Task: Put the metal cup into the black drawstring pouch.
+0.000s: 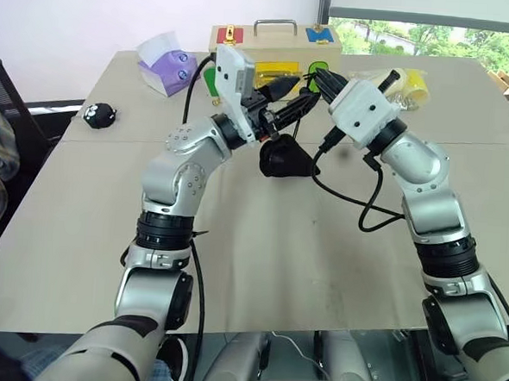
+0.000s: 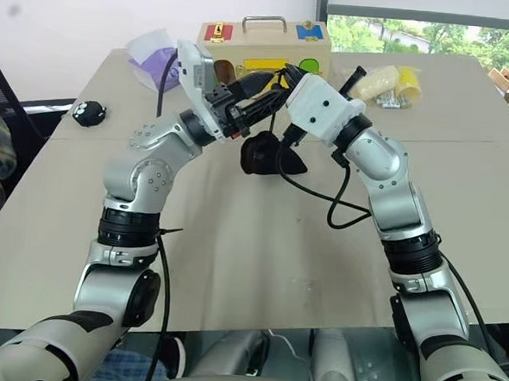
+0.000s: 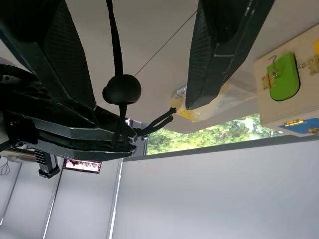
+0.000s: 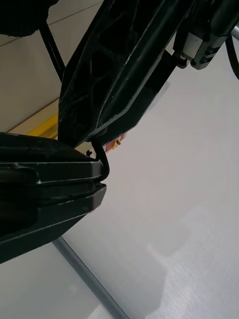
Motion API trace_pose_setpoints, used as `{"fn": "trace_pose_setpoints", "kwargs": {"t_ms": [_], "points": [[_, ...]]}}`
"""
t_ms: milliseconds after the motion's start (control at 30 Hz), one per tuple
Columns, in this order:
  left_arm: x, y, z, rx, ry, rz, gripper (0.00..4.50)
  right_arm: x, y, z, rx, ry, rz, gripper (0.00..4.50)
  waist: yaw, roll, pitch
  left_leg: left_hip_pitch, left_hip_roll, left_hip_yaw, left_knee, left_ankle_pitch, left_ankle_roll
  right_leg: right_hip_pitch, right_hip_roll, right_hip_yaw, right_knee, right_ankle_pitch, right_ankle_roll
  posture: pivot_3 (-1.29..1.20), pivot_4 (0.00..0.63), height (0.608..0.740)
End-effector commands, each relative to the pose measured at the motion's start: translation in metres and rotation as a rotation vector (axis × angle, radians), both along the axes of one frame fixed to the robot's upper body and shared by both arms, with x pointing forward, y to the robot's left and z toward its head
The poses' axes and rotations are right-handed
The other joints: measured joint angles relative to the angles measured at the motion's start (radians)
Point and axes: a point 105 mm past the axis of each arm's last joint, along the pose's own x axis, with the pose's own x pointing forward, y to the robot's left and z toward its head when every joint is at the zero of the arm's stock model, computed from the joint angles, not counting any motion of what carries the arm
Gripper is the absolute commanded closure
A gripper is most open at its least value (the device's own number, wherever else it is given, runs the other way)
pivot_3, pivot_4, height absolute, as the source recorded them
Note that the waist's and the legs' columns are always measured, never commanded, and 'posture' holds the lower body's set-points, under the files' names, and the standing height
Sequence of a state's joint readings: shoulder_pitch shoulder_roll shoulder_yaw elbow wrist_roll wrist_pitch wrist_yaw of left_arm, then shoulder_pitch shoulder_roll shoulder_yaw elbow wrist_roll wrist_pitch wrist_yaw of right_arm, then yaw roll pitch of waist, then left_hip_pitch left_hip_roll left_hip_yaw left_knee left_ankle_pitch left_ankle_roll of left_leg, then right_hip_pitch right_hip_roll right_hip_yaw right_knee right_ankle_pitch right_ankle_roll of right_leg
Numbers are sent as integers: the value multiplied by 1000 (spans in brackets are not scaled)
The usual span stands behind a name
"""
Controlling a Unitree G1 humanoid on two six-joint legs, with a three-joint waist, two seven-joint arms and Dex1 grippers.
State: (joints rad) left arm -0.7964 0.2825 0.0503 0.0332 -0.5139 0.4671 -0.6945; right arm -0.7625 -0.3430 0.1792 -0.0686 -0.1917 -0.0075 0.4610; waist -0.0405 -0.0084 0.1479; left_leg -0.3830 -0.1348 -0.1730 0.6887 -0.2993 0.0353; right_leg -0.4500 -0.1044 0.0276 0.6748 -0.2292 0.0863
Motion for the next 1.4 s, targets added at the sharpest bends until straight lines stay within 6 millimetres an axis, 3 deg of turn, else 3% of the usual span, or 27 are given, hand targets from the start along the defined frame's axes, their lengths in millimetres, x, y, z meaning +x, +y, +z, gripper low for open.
{"fn": "trace_pose_setpoints", "kwargs": {"t_ms": [33,100,167,333,367,567,767,933,1033,1233,1367,1400], "points": [[-10,-3,12,-5,-68,-25,1462,-8,2,11,19,-49,19,4500,0,0,0,0,0,0,0,0,0,0,0,0,0,0,0,0,150,710],[-10,-3,15,-12,-72,-28,1462,-8,2,11,19,-48,20,4500,0,0,0,0,0,0,0,0,0,0,0,0,0,0,0,0,150,710],[-9,-3,16,-19,-75,-31,1966,-9,3,11,20,-48,21,4500,0,0,0,0,0,0,0,0,0,0,0,0,0,0,0,0,150,710],[-10,-4,18,-30,-81,-37,4101,-9,3,11,20,-49,21,4500,0,0,0,0,0,0,0,0,0,0,0,0,0,0,0,0,150,710],[-11,-4,18,-30,-85,-38,4332,-9,3,11,20,-50,21,4500,0,0,0,0,0,0,0,0,0,0,0,0,0,0,0,0,150,710],[-11,-7,13,-6,-79,-39,4348,-7,-3,24,45,-101,-5,4500,0,0,0,0,0,0,0,0,0,0,0,0,0,0,0,0,150,710],[-10,-7,-9,68,-16,-36,4348,-25,-45,109,347,-478,-178,4500,0,0,0,0,0,0,0,0,0,-2,0,0,1,0,0,0,150,710],[-12,-4,-10,69,19,-67,4348,-42,-97,145,571,-656,-354,4500,1,0,0,-1,0,0,0,0,0,-2,0,0,1,0,0,0,150,710],[-11,-5,-13,89,18,-66,4348,-43,-107,147,604,-664,-380,4500,-1,0,0,-1,0,1,0,0,0,-2,0,1,2,0,0,0,150,710],[-11,-9,-20,114,16,-70,4348,-38,-91,135,564,-588,-325,4500,-4,0,0,0,0,2,-1,0,0,-3,0,4,3,0,0,0,150,710],[-14,-11,-22,122,34,-96,2860,-21,-57,101,502,-337,-137,4500,-4,0,0,0,0,2,-1,0,0,-3,0,4,3,0,0,0,150,710],[-16,-12,-23,115,49,-112,2721,-20,-49,91,488,-279,-95,4500,-4,0,0,0,0,2,-1,0,0,-3,0,4,3,0,0,0,150,710]]}}
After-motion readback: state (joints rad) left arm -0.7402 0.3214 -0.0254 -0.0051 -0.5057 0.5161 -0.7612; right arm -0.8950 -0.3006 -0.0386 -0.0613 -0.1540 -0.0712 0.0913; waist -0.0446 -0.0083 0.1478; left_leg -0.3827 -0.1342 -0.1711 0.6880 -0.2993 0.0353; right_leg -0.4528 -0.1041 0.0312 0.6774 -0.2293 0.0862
